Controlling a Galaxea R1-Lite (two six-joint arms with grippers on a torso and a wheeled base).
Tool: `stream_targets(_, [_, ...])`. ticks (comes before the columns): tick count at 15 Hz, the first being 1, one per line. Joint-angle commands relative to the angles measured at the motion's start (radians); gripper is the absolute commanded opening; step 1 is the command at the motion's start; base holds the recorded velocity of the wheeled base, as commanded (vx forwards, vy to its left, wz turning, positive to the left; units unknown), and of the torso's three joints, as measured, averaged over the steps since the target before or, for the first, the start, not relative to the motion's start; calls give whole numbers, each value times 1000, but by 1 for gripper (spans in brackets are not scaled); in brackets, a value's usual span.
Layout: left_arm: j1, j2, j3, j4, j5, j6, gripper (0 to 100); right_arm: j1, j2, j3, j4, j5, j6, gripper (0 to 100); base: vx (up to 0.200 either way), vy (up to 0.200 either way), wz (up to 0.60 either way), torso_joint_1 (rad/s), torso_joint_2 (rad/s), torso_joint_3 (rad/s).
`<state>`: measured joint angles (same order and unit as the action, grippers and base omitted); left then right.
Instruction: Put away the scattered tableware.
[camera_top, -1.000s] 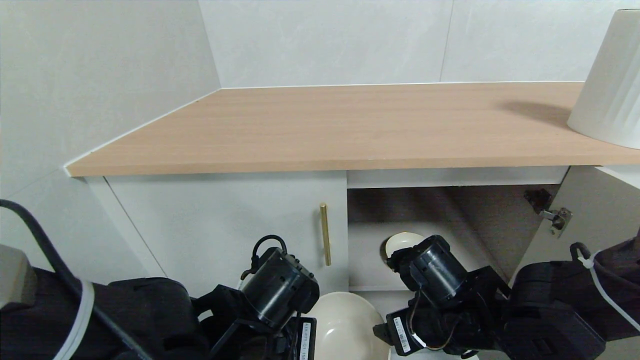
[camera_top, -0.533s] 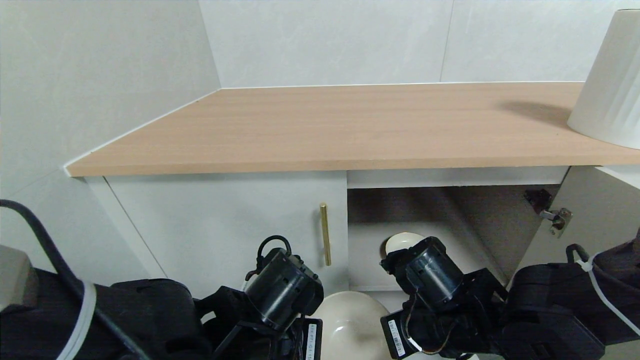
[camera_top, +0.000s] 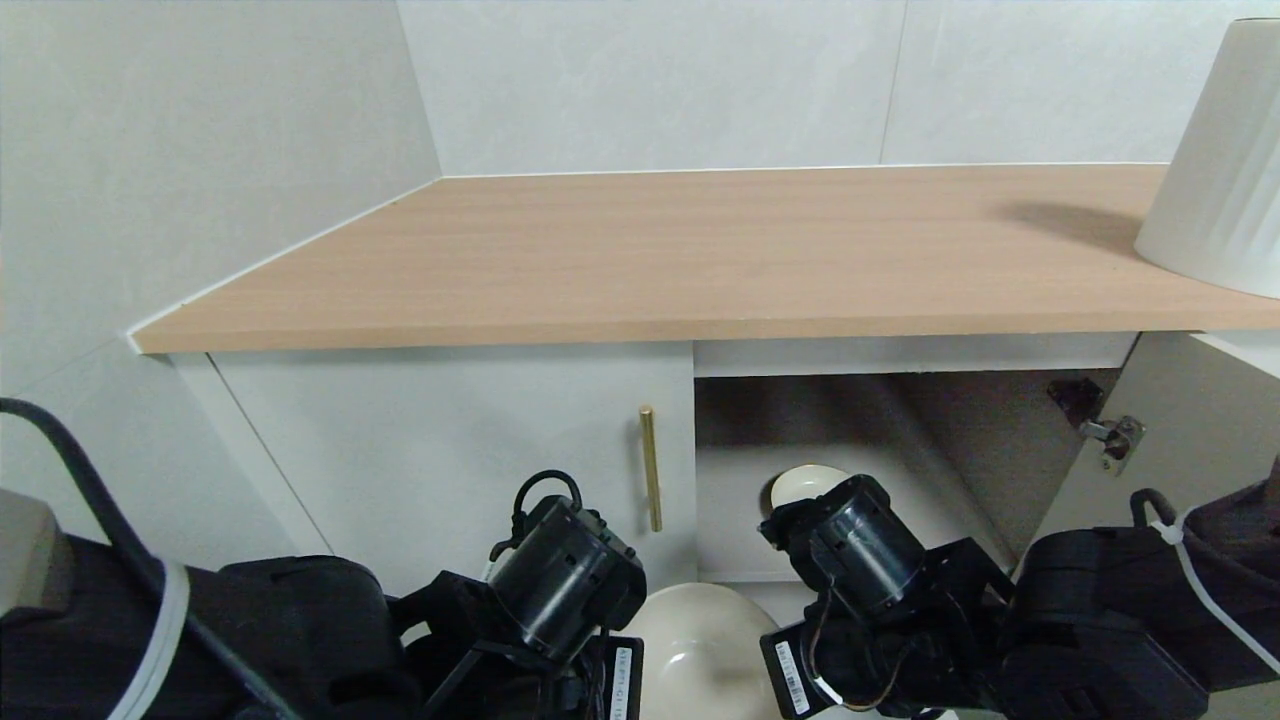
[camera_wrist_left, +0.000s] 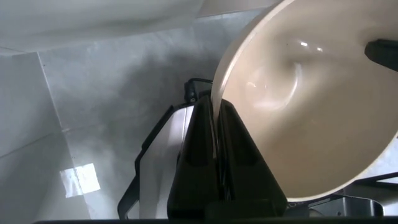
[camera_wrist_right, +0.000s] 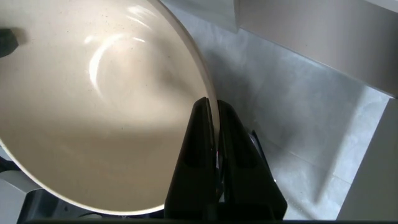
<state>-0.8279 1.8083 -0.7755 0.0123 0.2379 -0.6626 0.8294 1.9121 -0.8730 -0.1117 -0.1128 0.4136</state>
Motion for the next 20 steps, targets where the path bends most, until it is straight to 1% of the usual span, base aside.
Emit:
stream_targets(1, [0,-3,1,1,1,0,100,1,4,0,1,-1,1,0,0,0,0,0,0,0])
stream_targets(8, [0,-9,-4,-3,1,-2,100,-1,4,2,3,-2,-1,0,0,0,0,0,0,0])
stream_targets(9, [1,-9,-8,-2,1,-3,100,-6,5,12,9,-16,-9,0,0,0,0,0,0,0])
stream_targets(10, [1,-10,-11,-2,3,-14,100,-18,16,22,9,-56,-10,0,0,0,0,0,0,0])
stream_targets(11, [1,-15,-16,0,3,-23,100,-41,36,23,10,-88,-12,0,0,0,0,0,0,0])
stream_targets(13, [3,-17,-19,3,3,-23,100,-85,54,37,14,-120,-9,0,0,0,0,0,0,0])
stream_targets(17, [6,-26,-21,3,4,-23,100,-194,74,12,7,-122,5,0,0,0,0,0,0,0])
stream_targets(18, [6,-27,-22,3,6,-23,100,-217,84,6,7,-120,45,0,0,0,0,0,0,0])
stream_targets(20, [6,-38,-22,3,6,-23,100,-254,122,-41,6,-113,180,0,0,0,0,0,0,0])
